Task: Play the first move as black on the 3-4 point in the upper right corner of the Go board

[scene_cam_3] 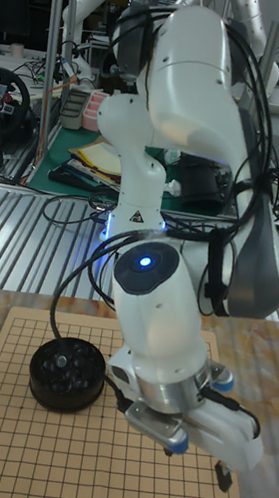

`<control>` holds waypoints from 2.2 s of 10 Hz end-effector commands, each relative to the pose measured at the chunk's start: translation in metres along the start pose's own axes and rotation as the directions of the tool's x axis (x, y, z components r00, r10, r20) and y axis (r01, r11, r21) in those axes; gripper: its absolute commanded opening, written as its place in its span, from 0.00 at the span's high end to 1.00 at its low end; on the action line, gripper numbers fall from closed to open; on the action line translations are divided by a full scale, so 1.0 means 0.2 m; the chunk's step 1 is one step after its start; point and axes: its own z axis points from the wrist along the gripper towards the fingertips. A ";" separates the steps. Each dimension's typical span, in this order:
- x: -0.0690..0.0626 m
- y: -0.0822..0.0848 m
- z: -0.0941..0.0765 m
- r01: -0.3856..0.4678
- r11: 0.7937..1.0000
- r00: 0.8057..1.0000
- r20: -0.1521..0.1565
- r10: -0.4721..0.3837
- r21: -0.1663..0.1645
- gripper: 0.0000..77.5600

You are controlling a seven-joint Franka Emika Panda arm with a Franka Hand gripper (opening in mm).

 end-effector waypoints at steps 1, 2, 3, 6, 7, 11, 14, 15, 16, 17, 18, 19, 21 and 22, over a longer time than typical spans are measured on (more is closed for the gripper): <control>0.00 -0.05 -0.12 0.089 0.994 0.995 0.031 -0.092 0.068 0.00; 0.01 -0.05 -0.12 0.107 0.991 0.993 0.040 -0.110 0.079 0.00; 0.01 -0.05 -0.12 0.115 0.990 0.992 0.040 -0.119 0.082 0.00; 0.00 -0.10 -0.15 0.176 0.979 0.983 0.042 -0.181 0.103 0.00; 0.00 -0.11 -0.17 0.195 0.974 0.979 0.040 -0.201 0.113 0.00; 0.01 -0.15 -0.22 0.240 0.957 0.968 0.037 -0.249 0.162 0.00; 0.03 -0.19 -0.29 0.318 0.931 0.945 0.022 -0.327 0.181 0.00; 0.03 -0.20 -0.31 0.330 0.922 0.940 0.023 -0.342 0.200 0.00; 0.04 -0.21 -0.32 0.332 0.922 0.939 0.021 -0.343 0.200 0.00; 0.04 -0.21 -0.33 0.337 0.920 0.938 0.019 -0.347 0.200 0.00; 0.04 -0.22 -0.34 0.344 0.917 0.935 0.016 -0.354 0.203 0.00; 0.04 -0.22 -0.34 0.347 0.915 0.934 0.013 -0.358 0.206 0.00; 0.04 -0.24 -0.36 0.372 0.903 0.924 0.007 -0.382 0.213 0.00; 0.04 -0.26 -0.37 0.404 0.881 0.908 0.005 -0.418 0.246 0.00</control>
